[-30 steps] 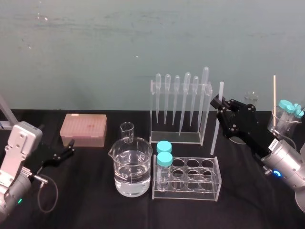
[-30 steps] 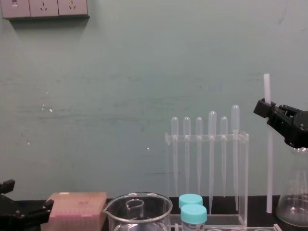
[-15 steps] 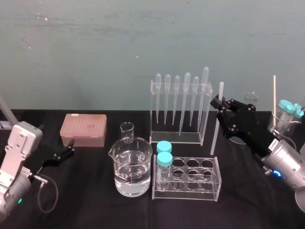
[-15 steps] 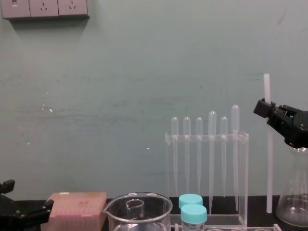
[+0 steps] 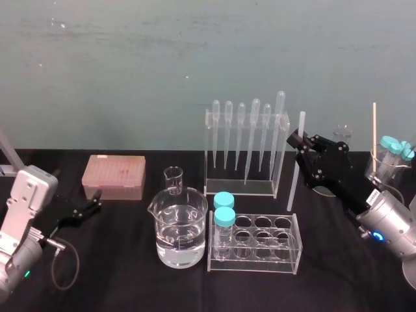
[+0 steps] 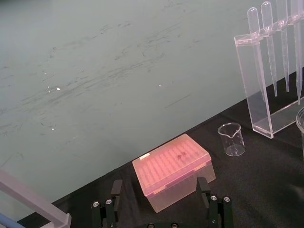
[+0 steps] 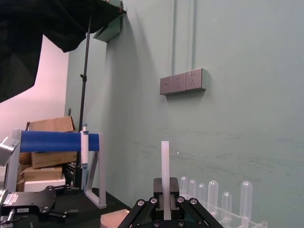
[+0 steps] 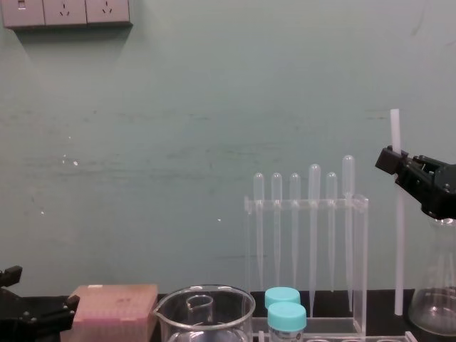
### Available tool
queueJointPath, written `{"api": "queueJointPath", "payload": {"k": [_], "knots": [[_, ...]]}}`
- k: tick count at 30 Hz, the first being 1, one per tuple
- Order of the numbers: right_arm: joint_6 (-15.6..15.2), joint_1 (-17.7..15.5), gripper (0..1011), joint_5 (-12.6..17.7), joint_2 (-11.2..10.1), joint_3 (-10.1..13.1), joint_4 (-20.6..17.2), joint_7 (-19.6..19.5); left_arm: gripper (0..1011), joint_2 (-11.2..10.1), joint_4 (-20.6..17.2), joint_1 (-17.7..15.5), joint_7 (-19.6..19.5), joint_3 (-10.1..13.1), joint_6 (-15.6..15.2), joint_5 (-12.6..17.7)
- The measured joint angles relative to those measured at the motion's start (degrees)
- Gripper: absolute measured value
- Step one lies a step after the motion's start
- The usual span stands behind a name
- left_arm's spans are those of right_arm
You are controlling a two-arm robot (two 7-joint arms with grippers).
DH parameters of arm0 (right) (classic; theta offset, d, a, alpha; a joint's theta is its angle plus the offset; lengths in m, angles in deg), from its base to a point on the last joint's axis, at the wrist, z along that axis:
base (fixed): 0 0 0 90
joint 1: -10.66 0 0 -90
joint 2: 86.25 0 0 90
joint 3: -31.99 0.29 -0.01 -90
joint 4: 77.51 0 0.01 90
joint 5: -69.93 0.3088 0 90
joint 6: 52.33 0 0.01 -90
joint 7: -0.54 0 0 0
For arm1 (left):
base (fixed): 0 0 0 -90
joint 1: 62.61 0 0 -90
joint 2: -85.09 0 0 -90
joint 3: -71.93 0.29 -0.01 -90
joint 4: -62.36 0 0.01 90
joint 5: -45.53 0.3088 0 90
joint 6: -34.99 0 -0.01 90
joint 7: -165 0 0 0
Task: Pick up the stirring rod with one hand, then place it down.
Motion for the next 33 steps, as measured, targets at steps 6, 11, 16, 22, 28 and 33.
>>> {"api": "queueJointPath", "payload": {"k": [6, 11, 16, 22, 28, 33], "knots": [[0.0, 0.0, 69, 0.0, 0.0, 0.0, 0.0, 0.0, 1000, 0.0, 0.0, 0.0, 0.0, 0.0, 0.0, 0.0], [0.0, 0.0, 69, 0.0, 0.0, 0.0, 0.0, 0.0, 1000, 0.0, 0.0, 0.0, 0.0, 0.0, 0.0, 0.0], [0.0, 0.0, 69, 0.0, 0.0, 0.0, 0.0, 0.0, 1000, 0.0, 0.0, 0.0, 0.0, 0.0, 0.0, 0.0], [0.0, 0.0, 69, 0.0, 0.0, 0.0, 0.0, 0.0, 1000, 0.0, 0.0, 0.0, 0.0, 0.0, 0.0, 0.0], [0.0, 0.0, 69, 0.0, 0.0, 0.0, 0.0, 0.0, 1000, 0.0, 0.0, 0.0, 0.0, 0.0, 0.0, 0.0], [0.0, 0.0, 69, 0.0, 0.0, 0.0, 0.0, 0.0, 1000, 0.0, 0.0, 0.0, 0.0, 0.0, 0.0, 0.0]]}}
